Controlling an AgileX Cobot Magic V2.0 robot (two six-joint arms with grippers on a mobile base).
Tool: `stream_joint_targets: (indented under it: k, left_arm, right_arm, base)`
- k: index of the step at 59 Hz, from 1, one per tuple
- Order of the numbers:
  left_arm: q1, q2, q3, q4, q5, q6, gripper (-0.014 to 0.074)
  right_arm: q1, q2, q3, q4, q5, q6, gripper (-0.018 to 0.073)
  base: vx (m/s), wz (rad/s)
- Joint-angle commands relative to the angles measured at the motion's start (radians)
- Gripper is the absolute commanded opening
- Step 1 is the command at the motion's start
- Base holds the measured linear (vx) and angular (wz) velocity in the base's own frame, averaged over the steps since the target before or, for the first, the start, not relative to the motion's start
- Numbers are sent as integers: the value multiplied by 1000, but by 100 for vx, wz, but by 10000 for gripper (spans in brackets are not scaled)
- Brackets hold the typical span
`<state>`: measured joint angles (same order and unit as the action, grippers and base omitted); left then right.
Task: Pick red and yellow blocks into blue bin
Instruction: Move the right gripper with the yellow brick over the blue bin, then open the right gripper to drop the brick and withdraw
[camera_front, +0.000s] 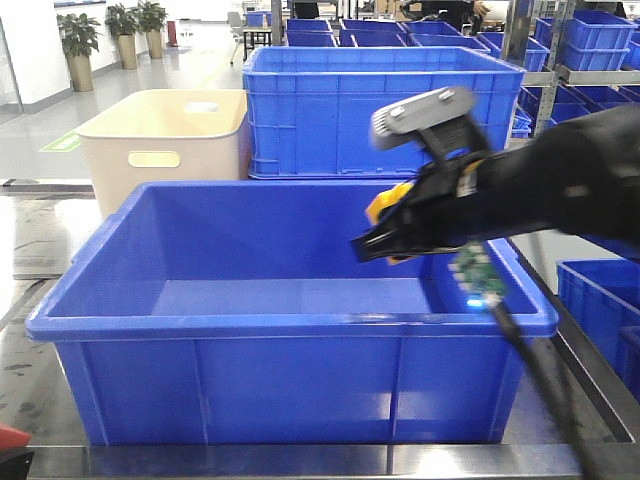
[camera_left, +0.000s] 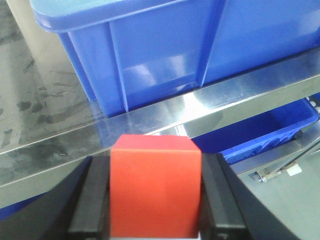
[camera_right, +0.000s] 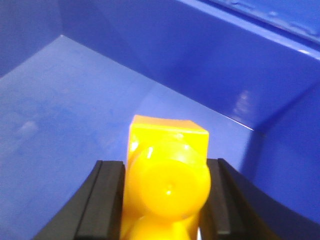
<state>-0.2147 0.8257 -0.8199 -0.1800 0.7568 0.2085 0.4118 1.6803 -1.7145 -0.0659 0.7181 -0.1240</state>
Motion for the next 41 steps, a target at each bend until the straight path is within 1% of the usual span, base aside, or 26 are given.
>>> stream_joint_targets:
  k: [1, 5, 12, 20, 24, 30, 38, 41]
  left_arm:
    - [-2, -6, -27, -17, -67, -8, 324]
    - [-2, -6, -27, -17, -67, -8, 324]
    - [-2, -6, -27, -17, -67, -8, 324]
    - [-2, -6, -27, -17, -67, -8, 324]
    - [-2, -6, -27, -17, -67, -8, 324]
    - [-2, -6, -27, -17, -67, -8, 324]
    - [-2, -6, -27, -17, -67, -8, 324]
    - [-2, -6, -27, -17, -67, -8, 324]
  right_arm:
    - [-3, 25, -79, -10, -88, -5, 273]
    - [-3, 76, -105, -10, -90, 1, 323]
    - [-3, 136, -121, -10, -115, 26, 443]
    - [-3, 153, -122, -10, -138, 56, 593]
    - [-3, 142, -122, -17, -135, 76, 650]
    - [-3, 101, -122, -41, -100, 75, 676]
    - [-3, 20, -120, -40, -12, 75, 657]
    - [-3, -20, -120, -19, 27, 74, 640]
  base:
    - [0, 0]
    - [0, 0]
    - [0, 0]
    - [0, 0]
    - [0, 0]
    - [0, 0]
    - [0, 0]
    - [0, 0]
